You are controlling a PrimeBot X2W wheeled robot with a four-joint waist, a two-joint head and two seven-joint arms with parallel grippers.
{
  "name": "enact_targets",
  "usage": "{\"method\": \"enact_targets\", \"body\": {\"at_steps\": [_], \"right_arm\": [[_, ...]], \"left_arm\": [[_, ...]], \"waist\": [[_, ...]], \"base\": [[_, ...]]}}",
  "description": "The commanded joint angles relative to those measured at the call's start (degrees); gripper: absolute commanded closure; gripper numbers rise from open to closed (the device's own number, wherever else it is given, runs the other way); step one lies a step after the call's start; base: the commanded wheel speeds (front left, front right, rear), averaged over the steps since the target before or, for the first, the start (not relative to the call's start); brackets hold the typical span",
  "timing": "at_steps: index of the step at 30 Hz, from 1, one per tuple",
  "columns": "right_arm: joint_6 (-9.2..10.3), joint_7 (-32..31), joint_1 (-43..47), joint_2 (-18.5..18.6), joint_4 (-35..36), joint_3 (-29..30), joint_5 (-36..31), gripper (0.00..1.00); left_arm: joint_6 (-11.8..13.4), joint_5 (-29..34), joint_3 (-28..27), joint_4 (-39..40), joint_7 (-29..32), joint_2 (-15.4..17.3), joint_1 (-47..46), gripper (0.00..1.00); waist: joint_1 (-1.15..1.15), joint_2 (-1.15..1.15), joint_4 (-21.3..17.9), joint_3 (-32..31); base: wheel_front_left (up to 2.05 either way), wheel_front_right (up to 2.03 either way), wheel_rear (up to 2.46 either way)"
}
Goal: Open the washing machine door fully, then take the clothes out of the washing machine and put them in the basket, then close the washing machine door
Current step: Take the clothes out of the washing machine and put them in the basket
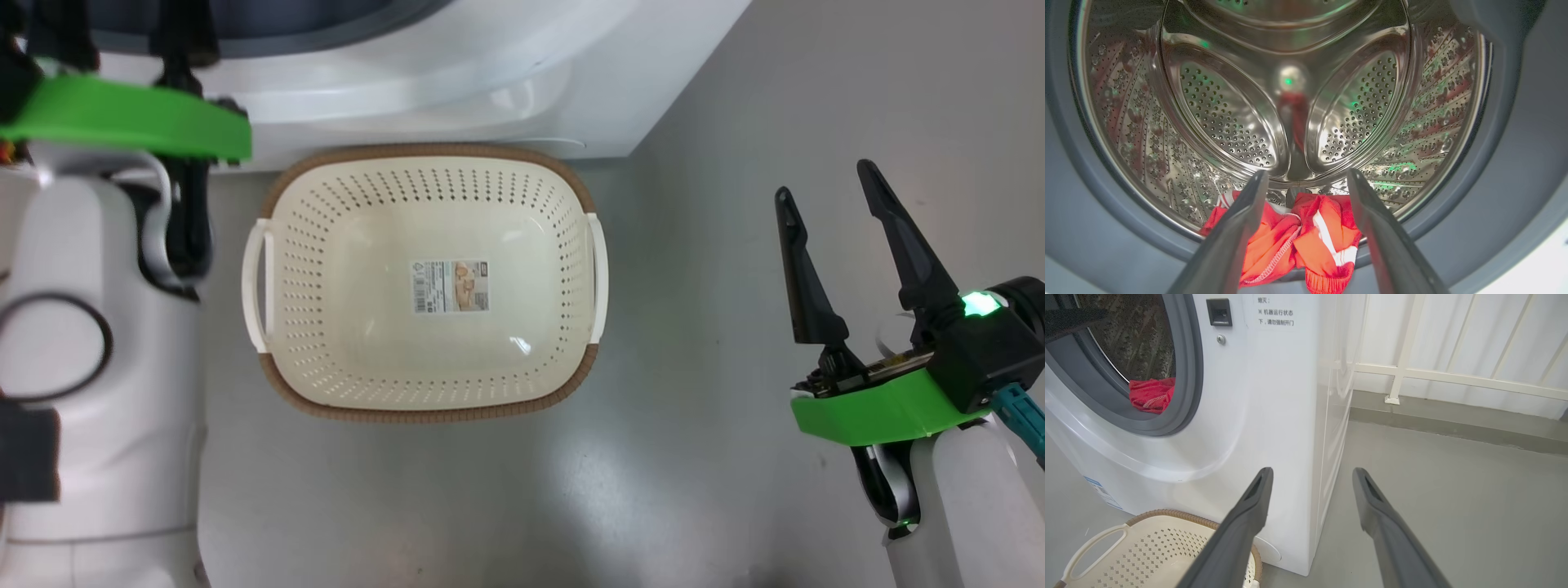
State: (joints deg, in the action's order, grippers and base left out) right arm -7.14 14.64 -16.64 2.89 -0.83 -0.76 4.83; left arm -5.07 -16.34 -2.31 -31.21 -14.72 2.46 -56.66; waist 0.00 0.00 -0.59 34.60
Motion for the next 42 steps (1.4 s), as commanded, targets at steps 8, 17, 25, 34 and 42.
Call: {"method": "enact_targets", "body": {"at_steps": [8,17,25,34,42], "right_arm": [[-0.35,0.36,-1.08,-0.02,1.19,-3.34,0.32,0.0],[-0.35,0.36,-1.95,-0.02,-0.22,-4.05,1.28,0.0],[-0.35,0.36,-2.6,-0.02,-1.52,-4.32,1.89,0.0],[-0.35,0.36,-2.82,-0.02,-1.49,-4.75,3.38,0.0],[-0.35,0.36,-3.08,-0.02,-1.7,-5.62,4.88,0.0]], "left_arm": [[-0.16,1.58,-0.48,-8.92,-0.22,4.42,-9.35,0.0],[1.74,3.38,0.86,-19.79,4.86,7.79,-16.47,0.0],[4.91,5.77,2.85,-27.46,12.52,11.02,-20.02,0.0],[5.1,6.15,4.13,-31.8,17.18,12.99,-22.17,0.0],[5.38,7.3,5.95,-35.05,19.93,15.22,-22.96,0.0]], "waist": [[0.0,0.0,-2.09,3.45],[0.0,0.0,-3.45,4.47],[0.0,0.0,-4.91,4.04],[0.0,0.0,-6.91,4.24],[0.0,0.0,-8.88,4.59]], "base": [[0.0,0.0,0.0],[0.0,0.0,0.0],[0.0,0.0,0.0],[0.0,0.0,0.0],[0.0,0.0,0.0]]}}
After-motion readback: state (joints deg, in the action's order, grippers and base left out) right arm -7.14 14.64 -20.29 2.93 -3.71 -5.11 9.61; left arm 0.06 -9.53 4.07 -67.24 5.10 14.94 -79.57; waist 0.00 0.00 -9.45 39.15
